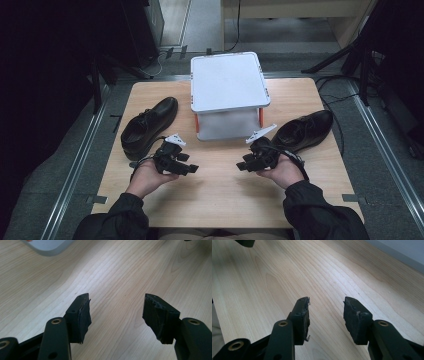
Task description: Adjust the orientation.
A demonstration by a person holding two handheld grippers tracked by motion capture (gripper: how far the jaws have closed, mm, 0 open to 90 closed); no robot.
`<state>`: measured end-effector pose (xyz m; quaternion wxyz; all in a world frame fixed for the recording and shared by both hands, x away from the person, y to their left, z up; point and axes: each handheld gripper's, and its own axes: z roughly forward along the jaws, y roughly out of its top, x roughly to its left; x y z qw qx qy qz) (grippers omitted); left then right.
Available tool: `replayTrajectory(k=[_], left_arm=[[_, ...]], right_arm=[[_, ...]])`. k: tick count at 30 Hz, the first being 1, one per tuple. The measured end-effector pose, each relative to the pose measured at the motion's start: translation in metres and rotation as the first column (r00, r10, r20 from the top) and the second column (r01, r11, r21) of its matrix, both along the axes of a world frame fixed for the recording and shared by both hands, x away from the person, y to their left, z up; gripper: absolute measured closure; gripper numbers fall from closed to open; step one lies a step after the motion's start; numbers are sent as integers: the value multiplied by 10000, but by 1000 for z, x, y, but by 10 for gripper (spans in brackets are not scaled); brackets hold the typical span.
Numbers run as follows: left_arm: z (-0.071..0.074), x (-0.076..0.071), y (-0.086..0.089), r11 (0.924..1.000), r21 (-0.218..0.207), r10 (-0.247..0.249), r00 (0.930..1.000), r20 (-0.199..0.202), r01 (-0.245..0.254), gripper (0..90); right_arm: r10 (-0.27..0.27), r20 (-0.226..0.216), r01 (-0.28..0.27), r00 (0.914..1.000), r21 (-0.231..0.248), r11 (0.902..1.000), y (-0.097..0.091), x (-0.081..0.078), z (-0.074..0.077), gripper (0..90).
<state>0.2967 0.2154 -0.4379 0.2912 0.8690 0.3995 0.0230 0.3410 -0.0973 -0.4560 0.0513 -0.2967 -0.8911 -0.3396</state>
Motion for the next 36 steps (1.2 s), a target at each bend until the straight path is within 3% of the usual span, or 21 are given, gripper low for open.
replayTrajectory(k=[7, 14, 20, 26, 30, 36], left_arm=[[8, -3, 23, 9993, -52, 356, 9991, -249, -358, 402], [21, -2, 44, 9957, -37, 921, 9957, -20, -921, 411], [28, 2, 57, 9923, 322, 1206, 9924, -224, -1199, 423], [46, 8, 71, 9876, 572, 1484, 9885, -292, -1465, 432], [60, 18, 80, 9801, 871, 1844, 9804, -690, -1782, 448], [75, 31, 94, 9694, 1276, 2178, 9746, -526, -2098, 473]], right_arm=[[104, -117, -105, 9999, -49, 9999, 4, 1, 0, 563], [108, -175, -111, 9998, -143, 9998, 3, 0, -2, 560], [106, -197, -109, 9997, -174, 9998, 2, -1, -1, 560], [162, -224, -169, 9996, -292, 9994, 2, -1, -2, 554], [229, -196, -235, 9995, -333, 9992, 2, -2, -3, 547], [256, -275, -266, 9993, -366, 9990, 3, -3, -4, 546]])
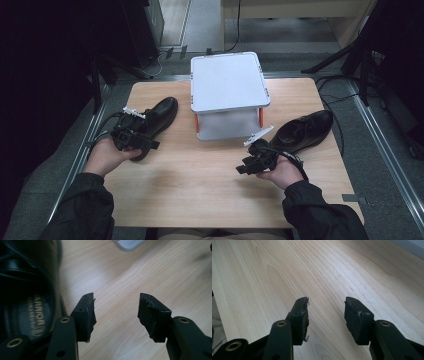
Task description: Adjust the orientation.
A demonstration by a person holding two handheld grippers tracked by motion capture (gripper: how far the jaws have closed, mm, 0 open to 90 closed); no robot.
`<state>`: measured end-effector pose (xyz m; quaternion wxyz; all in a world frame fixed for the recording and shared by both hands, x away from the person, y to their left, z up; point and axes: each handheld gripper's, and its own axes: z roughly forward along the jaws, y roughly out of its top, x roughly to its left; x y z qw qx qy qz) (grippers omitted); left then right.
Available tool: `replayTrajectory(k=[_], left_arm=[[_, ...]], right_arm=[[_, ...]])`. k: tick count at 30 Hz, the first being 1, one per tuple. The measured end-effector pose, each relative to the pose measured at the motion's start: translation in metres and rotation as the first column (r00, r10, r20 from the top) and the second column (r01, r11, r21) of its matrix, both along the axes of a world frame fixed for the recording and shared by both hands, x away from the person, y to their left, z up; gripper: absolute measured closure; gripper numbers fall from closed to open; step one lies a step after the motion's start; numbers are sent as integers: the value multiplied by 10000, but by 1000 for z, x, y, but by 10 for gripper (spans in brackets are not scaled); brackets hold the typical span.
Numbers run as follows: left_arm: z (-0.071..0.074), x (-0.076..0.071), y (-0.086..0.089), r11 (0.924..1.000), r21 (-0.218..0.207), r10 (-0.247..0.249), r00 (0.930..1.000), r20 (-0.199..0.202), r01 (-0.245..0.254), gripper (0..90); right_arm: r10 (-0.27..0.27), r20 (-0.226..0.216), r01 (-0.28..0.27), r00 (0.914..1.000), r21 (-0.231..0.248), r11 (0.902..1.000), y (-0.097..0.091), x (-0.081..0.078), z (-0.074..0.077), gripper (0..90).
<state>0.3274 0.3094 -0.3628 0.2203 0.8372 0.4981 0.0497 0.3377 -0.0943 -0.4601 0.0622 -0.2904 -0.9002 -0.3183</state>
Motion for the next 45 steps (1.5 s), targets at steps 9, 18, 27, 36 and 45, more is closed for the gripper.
replayTrajectory(k=[9, 18, 27, 36, 45], left_arm=[[12, 20, 15, 9945, 968, 445, 9985, -319, -413, 493], [11, 41, 24, 9829, 1709, 848, 9925, -886, -687, 548], [-3, 52, 29, 9787, 1864, 1135, 9835, -1409, -862, 616], [-21, 58, 22, 9765, 1965, 1256, 9745, -1859, -883, 669], [-32, 64, 13, 9770, 1894, 1395, 9658, -2184, -982, 795]], right_arm=[[42, -52, -42, 10000, -26, 10000, 0, -1, 0, 546], [63, -91, -64, 9999, -55, 10000, -1, -1, -1, 546], [68, -133, -70, 9999, -102, 9999, -2, -1, -1, 546], [-65, -182, 63, 9998, -121, 9999, -4, -1, -2, 546], [-152, -260, 149, 9995, -112, 9998, -6, -1, -2, 546]])
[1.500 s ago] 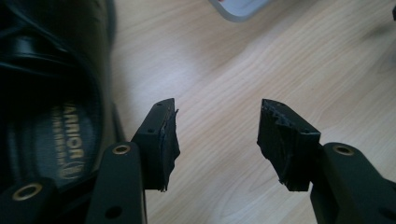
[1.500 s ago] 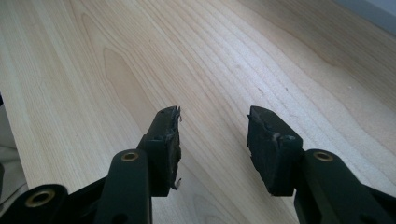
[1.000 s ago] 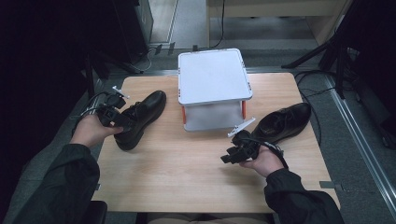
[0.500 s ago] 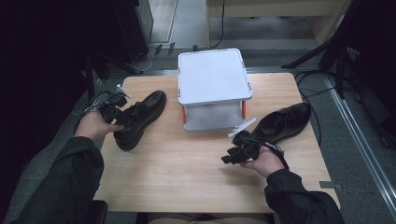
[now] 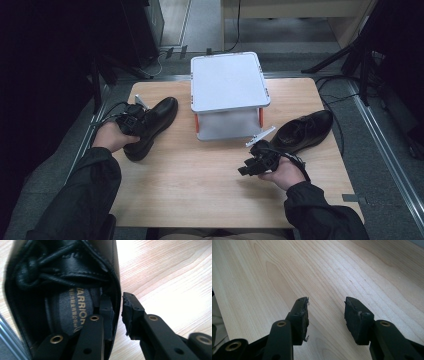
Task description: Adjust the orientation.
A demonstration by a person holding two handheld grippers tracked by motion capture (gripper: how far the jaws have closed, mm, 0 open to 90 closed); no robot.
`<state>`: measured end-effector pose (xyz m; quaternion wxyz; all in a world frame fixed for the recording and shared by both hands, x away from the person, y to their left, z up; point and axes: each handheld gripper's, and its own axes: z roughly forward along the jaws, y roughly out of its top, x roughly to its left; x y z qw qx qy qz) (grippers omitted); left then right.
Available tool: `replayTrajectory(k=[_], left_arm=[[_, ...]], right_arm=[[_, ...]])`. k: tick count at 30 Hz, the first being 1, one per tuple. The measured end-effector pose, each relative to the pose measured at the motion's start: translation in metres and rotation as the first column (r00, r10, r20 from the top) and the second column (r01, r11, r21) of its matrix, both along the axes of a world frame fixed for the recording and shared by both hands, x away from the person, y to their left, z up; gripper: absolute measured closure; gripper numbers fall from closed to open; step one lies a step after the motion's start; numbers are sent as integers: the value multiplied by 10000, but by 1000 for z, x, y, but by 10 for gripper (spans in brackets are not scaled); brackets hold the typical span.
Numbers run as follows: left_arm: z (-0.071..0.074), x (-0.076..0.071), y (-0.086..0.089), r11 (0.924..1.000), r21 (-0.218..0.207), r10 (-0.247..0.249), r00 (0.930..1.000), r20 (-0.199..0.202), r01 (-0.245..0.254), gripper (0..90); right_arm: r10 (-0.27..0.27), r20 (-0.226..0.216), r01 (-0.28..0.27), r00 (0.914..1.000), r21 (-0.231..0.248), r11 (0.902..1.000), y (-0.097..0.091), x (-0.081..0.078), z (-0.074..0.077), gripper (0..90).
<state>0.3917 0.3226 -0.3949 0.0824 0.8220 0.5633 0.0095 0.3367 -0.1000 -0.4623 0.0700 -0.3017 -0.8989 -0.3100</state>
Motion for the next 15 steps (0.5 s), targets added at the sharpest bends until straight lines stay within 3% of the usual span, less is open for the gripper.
replayTrajectory(k=[15], left_arm=[[1, 6, -4, 9986, 387, 371, 9989, -293, -360, 848]], right_arm=[[11, -102, -11, 9999, 17, 10000, -1, 0, 0, 546]])
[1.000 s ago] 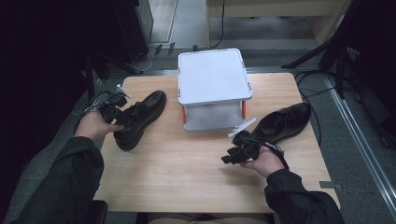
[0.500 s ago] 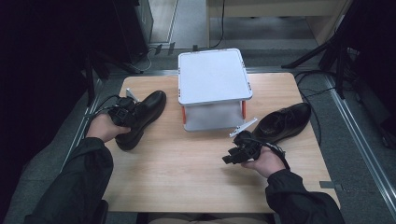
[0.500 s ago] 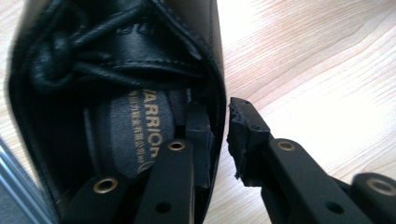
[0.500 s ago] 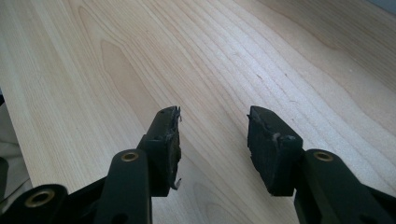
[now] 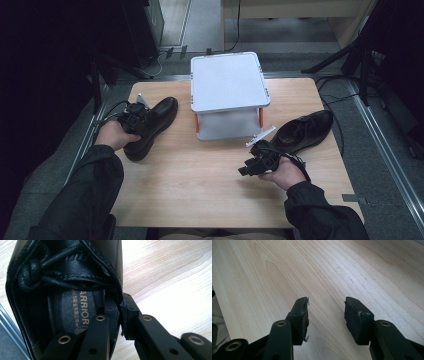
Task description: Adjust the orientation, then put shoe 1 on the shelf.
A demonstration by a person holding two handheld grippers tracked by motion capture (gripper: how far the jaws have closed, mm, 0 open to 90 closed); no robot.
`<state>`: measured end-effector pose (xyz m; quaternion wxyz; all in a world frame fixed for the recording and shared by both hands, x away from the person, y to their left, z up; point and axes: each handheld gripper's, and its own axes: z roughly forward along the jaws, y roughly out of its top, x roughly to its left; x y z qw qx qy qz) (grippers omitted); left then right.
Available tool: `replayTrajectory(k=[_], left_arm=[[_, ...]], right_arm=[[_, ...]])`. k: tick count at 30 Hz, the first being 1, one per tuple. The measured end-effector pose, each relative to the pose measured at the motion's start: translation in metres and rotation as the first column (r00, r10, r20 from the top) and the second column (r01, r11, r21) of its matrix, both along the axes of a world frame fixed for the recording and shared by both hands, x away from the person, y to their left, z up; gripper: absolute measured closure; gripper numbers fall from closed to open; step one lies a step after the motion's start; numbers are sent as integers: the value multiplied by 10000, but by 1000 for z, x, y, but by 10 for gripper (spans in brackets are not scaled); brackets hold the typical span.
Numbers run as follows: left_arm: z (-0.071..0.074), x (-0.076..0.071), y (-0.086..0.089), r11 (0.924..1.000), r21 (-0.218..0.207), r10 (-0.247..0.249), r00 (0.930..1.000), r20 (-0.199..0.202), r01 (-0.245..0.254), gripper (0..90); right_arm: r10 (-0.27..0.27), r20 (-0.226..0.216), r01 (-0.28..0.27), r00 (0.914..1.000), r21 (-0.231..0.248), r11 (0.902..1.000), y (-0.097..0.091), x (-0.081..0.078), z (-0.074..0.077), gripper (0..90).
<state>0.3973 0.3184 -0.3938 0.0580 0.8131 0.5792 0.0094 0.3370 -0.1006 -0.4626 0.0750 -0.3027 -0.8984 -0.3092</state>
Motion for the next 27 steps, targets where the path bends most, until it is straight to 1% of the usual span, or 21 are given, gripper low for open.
replayTrajectory(k=[2, 6, 9, 12, 15, 17, 20, 22, 23, 24, 25, 27], left_arm=[[1, 1, -1, 10000, 40, 19, 10000, -63, -19, 851], [3, 5, -5, 9997, -90, 207, 9997, -128, -209, 855], [4, 10, -12, 9996, -84, 263, 9995, -177, -264, 856], [7, 16, -20, 9988, -166, 450, 9988, -191, -453, 856], [8, 23, -27, 9973, -233, 687, 9972, -303, -695, 855], [9, 28, -31, 9934, -329, 1083, 9933, -393, -1096, 853], [10, 34, -36, 9858, -648, 1528, 9876, -365, -1549, 851], [10, 37, -38, 9832, -711, 1654, 9853, -438, -1682, 848], [9, 38, -39, 9830, -717, 1664, 9853, -385, -1688, 847], [9, 40, -41, 9810, -765, 1755, 9835, -443, -1785, 844], [9, 41, -42, 9818, -733, 1724, 9842, -399, -1750, 843], [9, 42, -44, 9810, -756, 1759, 9835, -415, -1787, 839]], right_arm=[[7, -14, -7, 10000, 13, 10000, 0, 0, 0, 546], [-4, -35, 4, 10000, -3, 10000, -1, 0, 0, 546], [-20, -28, 20, 10000, 1, 10000, -2, 0, 0, 546], [-40, -33, 40, 10000, 32, 10000, -2, 0, 1, 547], [-27, -40, 27, 10000, 7, 10000, -2, 0, 1, 546], [-9, -55, 9, 10000, 3, 10000, -2, 0, 1, 546], [-11, -58, 11, 10000, 21, 10000, -3, 0, 1, 546], [-2, -76, 2, 10000, 20, 10000, -3, 0, 1, 546], [6, -58, -6, 10000, 21, 10000, -3, 0, 1, 546], [1, -59, -1, 10000, 27, 10000, -3, 0, 1, 546], [11, -69, -10, 10000, 36, 10000, -4, 0, 1, 546], [-33, -88, 33, 10000, 25, 10000, -4, 0, 1, 546]])
